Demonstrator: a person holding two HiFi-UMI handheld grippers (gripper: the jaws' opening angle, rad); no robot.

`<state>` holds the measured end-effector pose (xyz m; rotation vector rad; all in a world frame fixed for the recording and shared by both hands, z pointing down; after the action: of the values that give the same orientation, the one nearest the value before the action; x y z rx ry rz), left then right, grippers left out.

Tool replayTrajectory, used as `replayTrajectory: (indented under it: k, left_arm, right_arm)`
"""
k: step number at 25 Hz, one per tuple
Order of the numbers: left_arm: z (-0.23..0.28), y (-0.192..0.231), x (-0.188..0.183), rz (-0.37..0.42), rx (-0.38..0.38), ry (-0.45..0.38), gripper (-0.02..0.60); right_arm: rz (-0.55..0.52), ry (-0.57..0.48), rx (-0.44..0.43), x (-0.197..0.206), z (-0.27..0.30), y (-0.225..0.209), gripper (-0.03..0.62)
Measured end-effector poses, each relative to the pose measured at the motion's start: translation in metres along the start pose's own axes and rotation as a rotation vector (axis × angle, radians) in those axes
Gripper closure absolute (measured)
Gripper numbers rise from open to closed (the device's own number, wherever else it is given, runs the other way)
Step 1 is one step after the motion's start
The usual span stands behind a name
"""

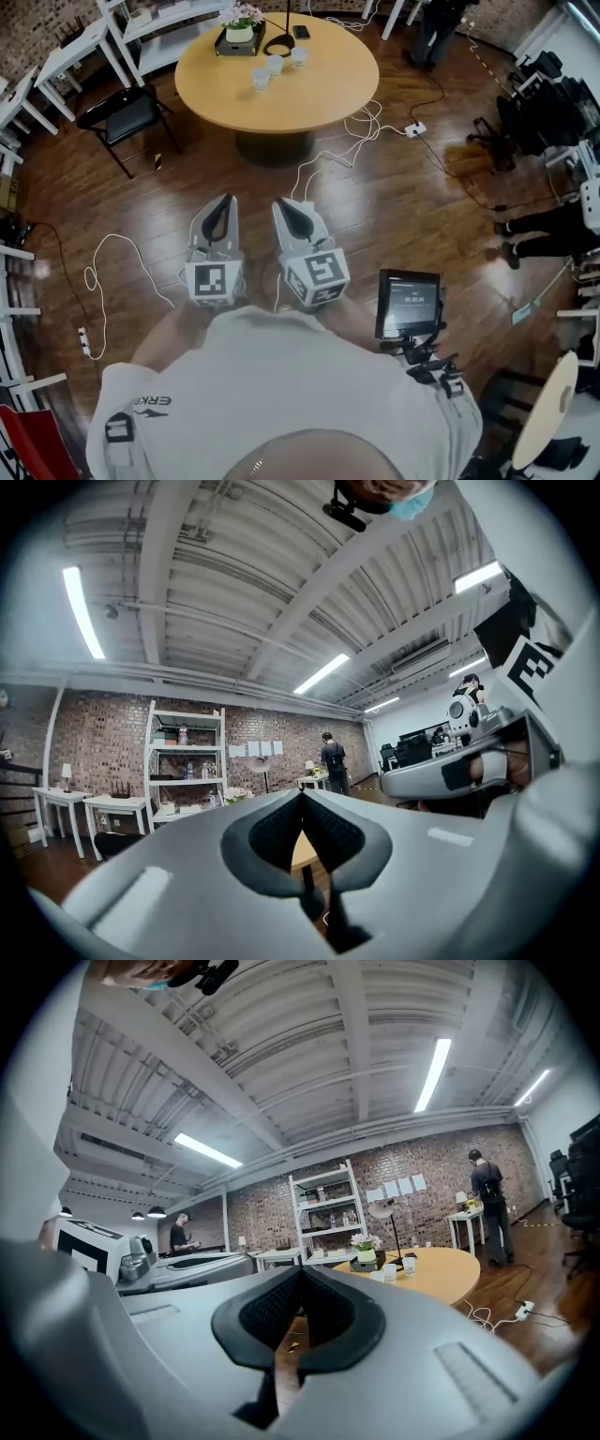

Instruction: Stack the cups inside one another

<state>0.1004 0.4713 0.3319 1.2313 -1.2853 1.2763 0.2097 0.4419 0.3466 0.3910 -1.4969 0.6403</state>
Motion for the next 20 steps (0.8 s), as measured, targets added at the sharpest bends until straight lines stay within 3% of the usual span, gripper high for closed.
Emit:
replayTrajectory:
  k: [7, 20]
  left_arm:
    - [0.07, 0.04, 0.012, -0.053, 0.08, -0.019, 0.58]
    - [0.191, 0.174, 0.012, -0.083, 0.191, -0.046, 0.58]
  right_arm:
    - [-0.028, 0.015, 0.097, -0.005, 0.066, -0.029, 0.58]
    - [-0.077, 0.02, 0.22, -0.036, 0.226, -0.042, 0.58]
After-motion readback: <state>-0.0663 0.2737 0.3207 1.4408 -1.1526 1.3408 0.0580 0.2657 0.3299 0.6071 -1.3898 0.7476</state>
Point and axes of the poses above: the fingertips, and each gripper's own axes: z forward along the fingers, y to its left, x out of its underside, the point moved 3 cm from there along -z, backward along the fingers, and after that the axes turned 2 degrees about -z, right-handed, at the moved point
